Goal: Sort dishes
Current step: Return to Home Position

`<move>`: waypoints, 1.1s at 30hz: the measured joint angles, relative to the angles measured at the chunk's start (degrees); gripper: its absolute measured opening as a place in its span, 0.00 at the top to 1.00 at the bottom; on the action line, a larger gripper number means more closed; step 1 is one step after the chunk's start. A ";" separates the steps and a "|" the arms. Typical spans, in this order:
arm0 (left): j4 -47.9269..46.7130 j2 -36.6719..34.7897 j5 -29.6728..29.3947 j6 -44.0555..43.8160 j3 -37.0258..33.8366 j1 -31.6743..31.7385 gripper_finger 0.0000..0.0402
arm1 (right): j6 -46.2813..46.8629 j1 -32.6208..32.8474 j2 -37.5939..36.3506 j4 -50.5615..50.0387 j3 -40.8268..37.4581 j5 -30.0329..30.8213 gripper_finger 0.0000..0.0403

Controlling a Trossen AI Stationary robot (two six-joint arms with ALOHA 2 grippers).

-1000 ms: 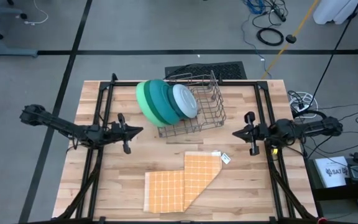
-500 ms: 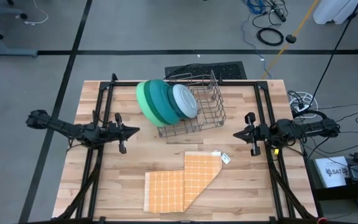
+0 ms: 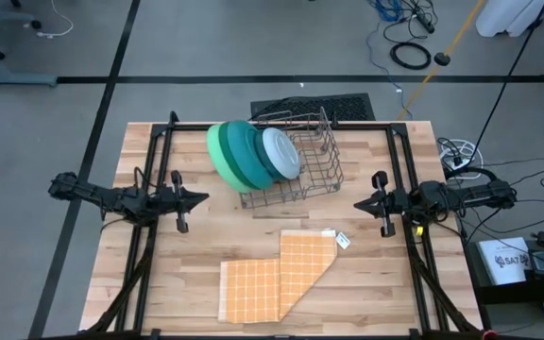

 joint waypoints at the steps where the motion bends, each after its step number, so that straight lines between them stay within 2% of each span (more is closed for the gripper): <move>1: -0.01 -0.01 0.01 0.03 0.00 0.00 0.99 | -0.01 0.00 0.00 0.02 -0.01 -0.02 1.00; 15: -0.25 1.14 2.79 -2.00 -0.02 0.00 0.99 | -1.72 0.00 0.00 -1.23 -0.03 -1.25 1.00; 23: -0.32 4.15 3.00 -6.85 -0.02 0.00 0.99 | -0.49 0.00 0.00 -1.65 -0.03 -1.30 1.00; 28: -0.62 5.77 6.56 -8.90 -0.02 0.00 0.99 | -0.09 -0.02 0.00 -0.86 -0.03 -4.11 1.00; 33: -0.64 6.13 6.56 -8.19 -0.04 0.00 0.99 | -0.54 0.00 0.02 -1.10 -0.03 -4.17 1.00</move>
